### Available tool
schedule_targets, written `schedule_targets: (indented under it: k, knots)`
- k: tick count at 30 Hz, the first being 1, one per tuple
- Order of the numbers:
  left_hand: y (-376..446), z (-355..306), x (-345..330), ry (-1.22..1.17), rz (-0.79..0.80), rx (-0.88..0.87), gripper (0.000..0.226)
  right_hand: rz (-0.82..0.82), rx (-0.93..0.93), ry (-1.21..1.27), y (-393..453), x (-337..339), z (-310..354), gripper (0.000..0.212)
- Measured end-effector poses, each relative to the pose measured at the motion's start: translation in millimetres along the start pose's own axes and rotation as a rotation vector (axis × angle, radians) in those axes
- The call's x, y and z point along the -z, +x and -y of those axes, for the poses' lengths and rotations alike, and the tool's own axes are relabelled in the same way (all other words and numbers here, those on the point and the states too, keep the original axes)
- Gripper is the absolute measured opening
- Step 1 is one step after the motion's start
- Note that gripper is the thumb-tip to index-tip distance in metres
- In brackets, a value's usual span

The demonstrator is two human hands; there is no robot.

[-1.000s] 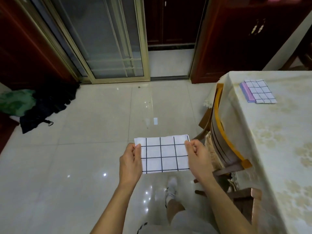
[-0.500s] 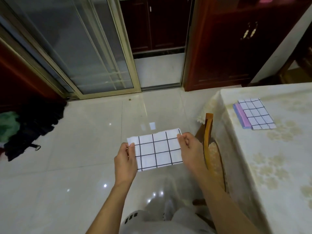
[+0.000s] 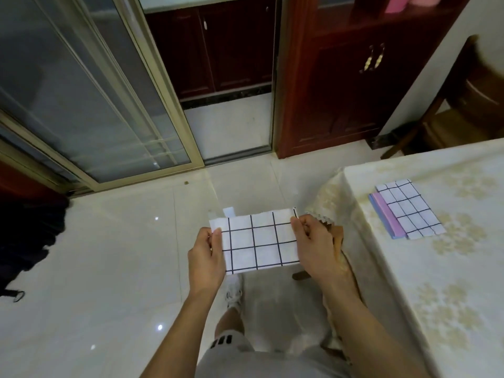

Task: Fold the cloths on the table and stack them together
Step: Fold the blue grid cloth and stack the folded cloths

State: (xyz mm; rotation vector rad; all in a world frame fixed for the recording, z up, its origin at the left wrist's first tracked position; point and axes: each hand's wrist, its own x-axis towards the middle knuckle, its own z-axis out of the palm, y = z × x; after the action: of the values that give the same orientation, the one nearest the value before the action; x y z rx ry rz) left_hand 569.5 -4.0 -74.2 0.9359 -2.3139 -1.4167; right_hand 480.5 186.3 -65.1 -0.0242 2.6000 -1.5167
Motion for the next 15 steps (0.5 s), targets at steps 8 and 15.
schedule_targets:
  k: [8, 15]
  knots:
    - [135.6, -22.7, -11.4, 0.055, 0.13, -0.096, 0.036, -0.139, -0.055, 0.05, 97.4, -46.2, 27.3, 0.037]
    - [244.6, -52.1, -27.5, 0.077, 0.23, -0.218, 0.029, -0.242, -0.084, 0.058, 171.1, -72.4, 60.2, 0.036]
